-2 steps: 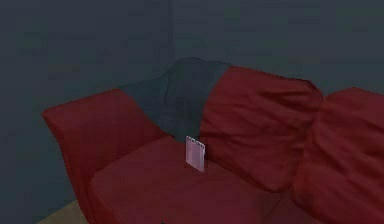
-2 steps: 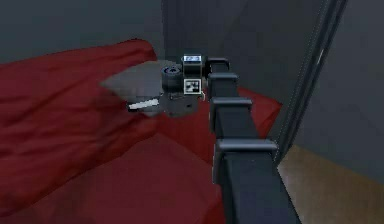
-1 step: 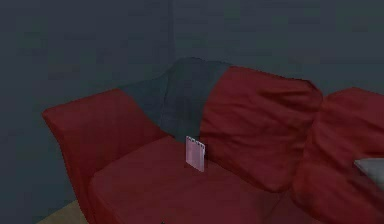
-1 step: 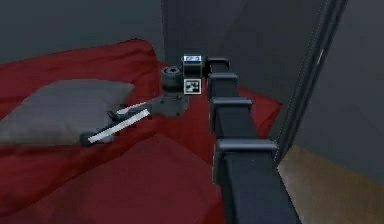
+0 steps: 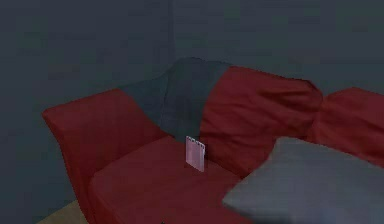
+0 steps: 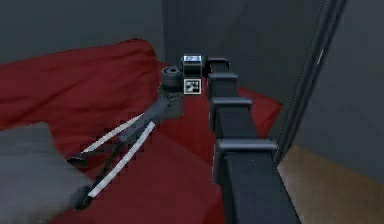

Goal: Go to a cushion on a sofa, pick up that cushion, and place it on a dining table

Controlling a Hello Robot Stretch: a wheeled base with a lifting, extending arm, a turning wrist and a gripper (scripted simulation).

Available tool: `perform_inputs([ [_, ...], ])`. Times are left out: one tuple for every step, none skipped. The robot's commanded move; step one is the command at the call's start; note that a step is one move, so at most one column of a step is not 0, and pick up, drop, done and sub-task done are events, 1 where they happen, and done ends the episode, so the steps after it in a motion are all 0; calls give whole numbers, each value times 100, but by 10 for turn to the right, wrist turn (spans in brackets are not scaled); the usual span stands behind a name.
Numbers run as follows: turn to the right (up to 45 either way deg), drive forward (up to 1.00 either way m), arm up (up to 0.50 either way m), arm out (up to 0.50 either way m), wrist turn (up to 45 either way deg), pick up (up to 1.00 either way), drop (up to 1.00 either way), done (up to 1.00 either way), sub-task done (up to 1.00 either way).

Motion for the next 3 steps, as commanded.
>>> perform_inputs([
  [0,0,0,0,-90,0,0,0,0],
  [0,0,0,-24,0,0,0,0,0],
  [-450,0,0,0,0,0,0,0,0],
])
